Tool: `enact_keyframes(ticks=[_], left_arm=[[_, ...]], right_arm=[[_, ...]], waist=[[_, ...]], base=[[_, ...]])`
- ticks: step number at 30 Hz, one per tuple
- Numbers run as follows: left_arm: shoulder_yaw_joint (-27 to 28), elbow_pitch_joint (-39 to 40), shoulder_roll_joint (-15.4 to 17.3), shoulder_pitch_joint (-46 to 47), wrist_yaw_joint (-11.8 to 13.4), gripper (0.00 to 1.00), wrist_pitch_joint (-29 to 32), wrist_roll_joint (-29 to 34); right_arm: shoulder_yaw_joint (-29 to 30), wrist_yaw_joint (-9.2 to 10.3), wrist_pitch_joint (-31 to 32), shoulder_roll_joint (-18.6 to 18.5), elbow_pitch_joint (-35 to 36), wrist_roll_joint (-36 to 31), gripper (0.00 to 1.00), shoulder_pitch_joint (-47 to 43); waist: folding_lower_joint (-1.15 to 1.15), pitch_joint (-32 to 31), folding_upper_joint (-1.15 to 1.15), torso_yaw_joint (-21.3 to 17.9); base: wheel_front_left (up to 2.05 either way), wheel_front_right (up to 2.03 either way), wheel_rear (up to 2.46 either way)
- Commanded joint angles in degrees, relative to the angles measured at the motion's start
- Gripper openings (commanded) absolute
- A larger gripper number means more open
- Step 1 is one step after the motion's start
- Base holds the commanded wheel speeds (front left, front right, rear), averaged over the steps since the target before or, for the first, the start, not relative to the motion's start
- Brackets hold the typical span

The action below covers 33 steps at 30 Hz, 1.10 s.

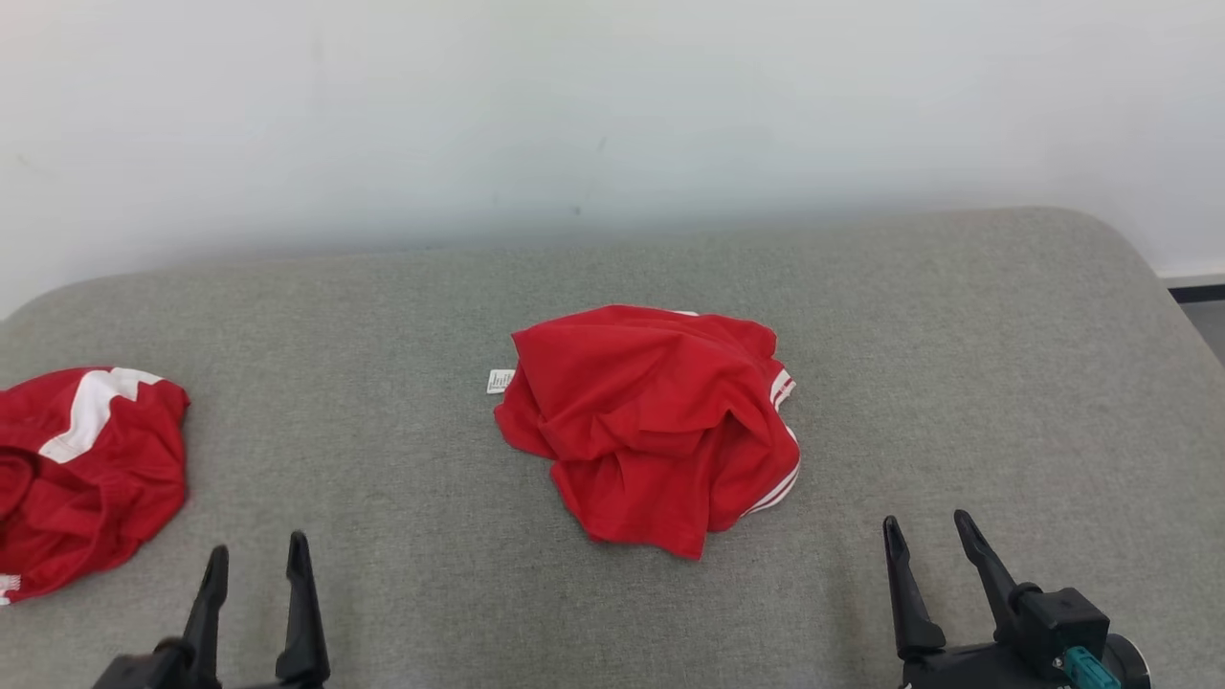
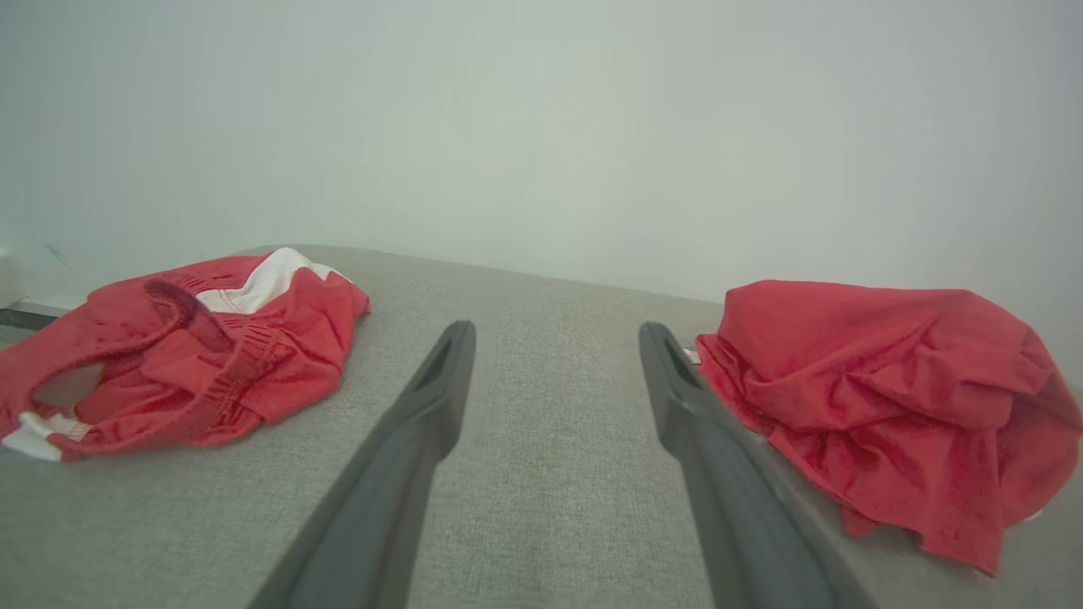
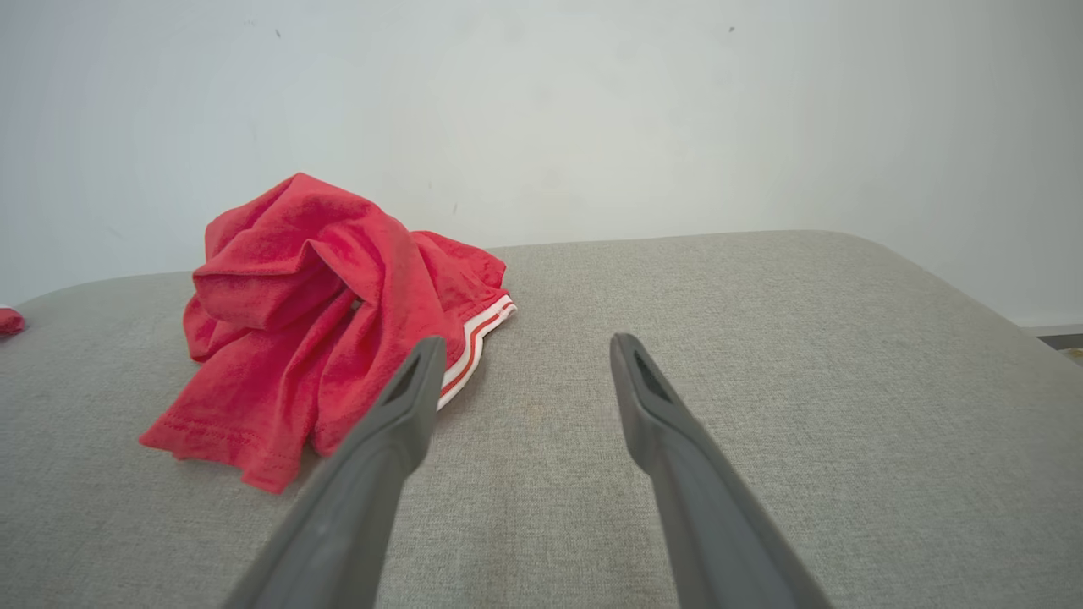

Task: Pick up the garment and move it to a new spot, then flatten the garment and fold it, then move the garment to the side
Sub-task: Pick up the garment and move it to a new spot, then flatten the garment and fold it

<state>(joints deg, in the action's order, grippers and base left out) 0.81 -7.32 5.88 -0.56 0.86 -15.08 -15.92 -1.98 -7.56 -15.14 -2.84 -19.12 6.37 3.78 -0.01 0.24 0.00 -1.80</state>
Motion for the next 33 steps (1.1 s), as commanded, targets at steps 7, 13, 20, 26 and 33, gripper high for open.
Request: enact_keyframes(ticks=[7,13,20,26,33], left_arm=[[2.5,0.5,-1.5,-3.7,-2.5,1.0,-0.1,3.5],[3.2,0.1,-2.4,-4.1,-3.8,1.0,-0.1,4.9],[2.8,-0.3,-2.8,-4.0,-4.2,1.0,-0.1,5.8],[2.4,-0.2,-2.9,-3.9,-3.8,1.0,-0.1,6.6],[1.7,0.2,-3.0,-4.0,-3.5,1.0,-0.1,7.0]], right_arm=[[-0.5,0.14,0.0,-0.1,-1.1,-0.7,1.0,-0.3],[-0.7,0.14,0.0,-0.1,-1.7,-0.6,1.0,-0.1],[-0.9,0.14,0.0,-0.1,-2.2,0.1,1.0,0.1],[-0.7,0.14,0.0,-0.1,-2.4,0.8,1.0,0.6],[-1.6,0.14,0.0,-0.1,-2.9,1.5,1.0,2.6]], waist=[[0.01,-1.1,0.0,0.8],[0.01,-1.2,0.0,1.0],[0.01,-1.0,0.0,1.1],[0.01,-0.8,0.0,1.2],[0.01,-0.3,0.0,2.3]], base=[[0.0,0.0,0.0],[0.0,0.0,0.0],[0.0,0.0,0.0],[0.0,0.0,0.0],[0.0,0.0,0.0]])
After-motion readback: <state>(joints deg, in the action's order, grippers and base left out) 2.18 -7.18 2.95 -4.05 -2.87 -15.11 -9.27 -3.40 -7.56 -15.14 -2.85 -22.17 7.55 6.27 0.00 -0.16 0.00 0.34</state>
